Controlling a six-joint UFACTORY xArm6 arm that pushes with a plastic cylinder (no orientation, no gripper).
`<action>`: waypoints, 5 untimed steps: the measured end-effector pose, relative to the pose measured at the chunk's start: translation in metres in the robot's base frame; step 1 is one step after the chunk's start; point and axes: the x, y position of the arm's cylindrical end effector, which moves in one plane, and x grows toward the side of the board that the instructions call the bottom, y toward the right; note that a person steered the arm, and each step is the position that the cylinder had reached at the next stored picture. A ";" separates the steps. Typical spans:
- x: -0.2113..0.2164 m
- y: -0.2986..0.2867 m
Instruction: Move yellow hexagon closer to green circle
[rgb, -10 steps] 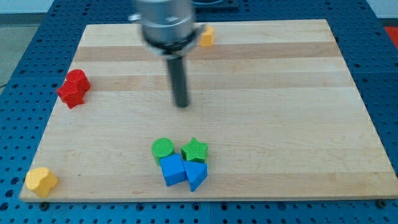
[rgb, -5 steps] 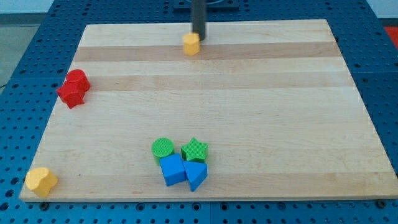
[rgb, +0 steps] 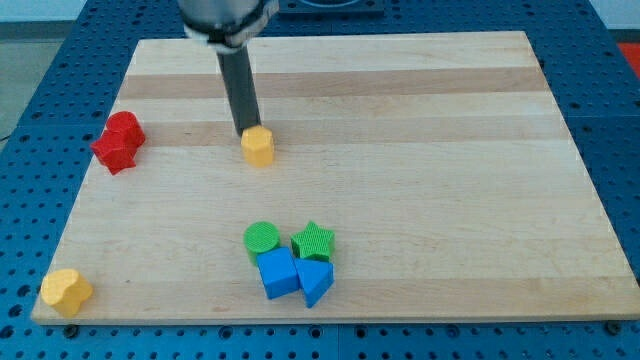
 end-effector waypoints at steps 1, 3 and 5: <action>-0.006 -0.002; -0.026 0.041; 0.059 -0.033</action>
